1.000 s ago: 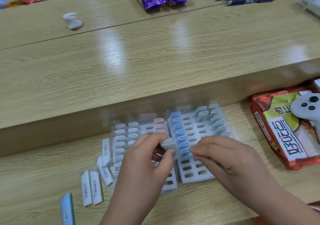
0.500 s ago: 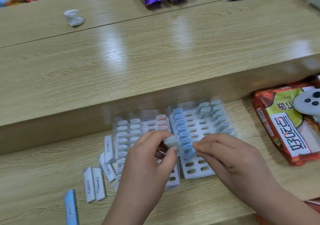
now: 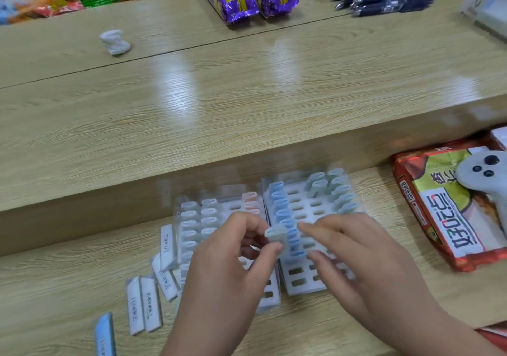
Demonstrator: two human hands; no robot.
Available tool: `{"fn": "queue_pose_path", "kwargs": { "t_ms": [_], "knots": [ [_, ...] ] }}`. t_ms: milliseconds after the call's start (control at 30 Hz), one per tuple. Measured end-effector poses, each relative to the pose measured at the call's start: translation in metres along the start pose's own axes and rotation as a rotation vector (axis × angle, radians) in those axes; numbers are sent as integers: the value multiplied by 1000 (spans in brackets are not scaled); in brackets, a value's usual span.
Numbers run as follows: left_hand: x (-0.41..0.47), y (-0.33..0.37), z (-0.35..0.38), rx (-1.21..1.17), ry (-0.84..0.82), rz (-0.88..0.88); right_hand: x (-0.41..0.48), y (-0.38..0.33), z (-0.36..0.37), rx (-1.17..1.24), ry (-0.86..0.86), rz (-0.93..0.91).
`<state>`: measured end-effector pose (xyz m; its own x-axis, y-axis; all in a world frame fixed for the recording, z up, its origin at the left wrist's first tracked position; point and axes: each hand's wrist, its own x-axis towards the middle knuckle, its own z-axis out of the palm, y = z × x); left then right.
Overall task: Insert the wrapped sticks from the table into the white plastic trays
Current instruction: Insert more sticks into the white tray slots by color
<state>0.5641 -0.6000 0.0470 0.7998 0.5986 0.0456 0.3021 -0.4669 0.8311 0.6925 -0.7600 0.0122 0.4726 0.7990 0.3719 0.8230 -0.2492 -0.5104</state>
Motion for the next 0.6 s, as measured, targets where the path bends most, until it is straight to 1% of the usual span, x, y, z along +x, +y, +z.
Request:
{"fn": "queue_pose_path", "kwargs": {
  "t_ms": [67,100,167,233,267,333,400,433,500,600],
  "knots": [
    [5,4,4,40,-19,58,10,-2,-6,172,12,90],
    [9,6,7,61,-21,91,15,-3,-8,243,19,97],
    [17,11,15,68,-22,147,25,-3,-13,306,52,76],
    [24,14,22,75,-30,188,32,2,-17,314,86,84],
    [27,13,25,109,-32,204,34,6,-20,305,102,97],
    [31,8,30,284,-51,226,39,18,-27,255,139,132],
    [32,4,35,459,-103,176,45,33,-31,173,147,190],
    [32,2,38,534,-120,169,47,41,-31,104,124,209],
    [29,-3,44,638,-113,217,51,50,-28,-29,51,229],
    [27,-9,53,669,-30,284,55,52,-23,-59,-27,232]
  ]
}}
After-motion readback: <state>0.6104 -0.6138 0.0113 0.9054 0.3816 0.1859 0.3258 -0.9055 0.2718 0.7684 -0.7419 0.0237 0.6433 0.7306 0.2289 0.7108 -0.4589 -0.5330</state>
